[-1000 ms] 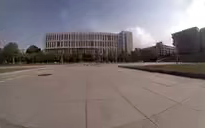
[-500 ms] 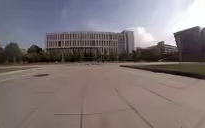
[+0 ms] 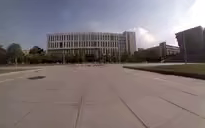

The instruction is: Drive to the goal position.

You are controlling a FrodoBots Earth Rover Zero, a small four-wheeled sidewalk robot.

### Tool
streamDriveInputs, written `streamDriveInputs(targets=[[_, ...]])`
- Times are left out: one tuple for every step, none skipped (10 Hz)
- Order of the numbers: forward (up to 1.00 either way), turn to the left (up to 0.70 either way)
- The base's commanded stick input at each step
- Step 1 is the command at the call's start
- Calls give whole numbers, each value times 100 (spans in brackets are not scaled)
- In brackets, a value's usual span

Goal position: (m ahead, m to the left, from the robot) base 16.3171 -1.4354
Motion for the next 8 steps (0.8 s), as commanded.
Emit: streamDriveInputs(targets=[[100,4],[100,4],[100,4],[100,4],[100,4],[100,4],[100,4],[100,4]])
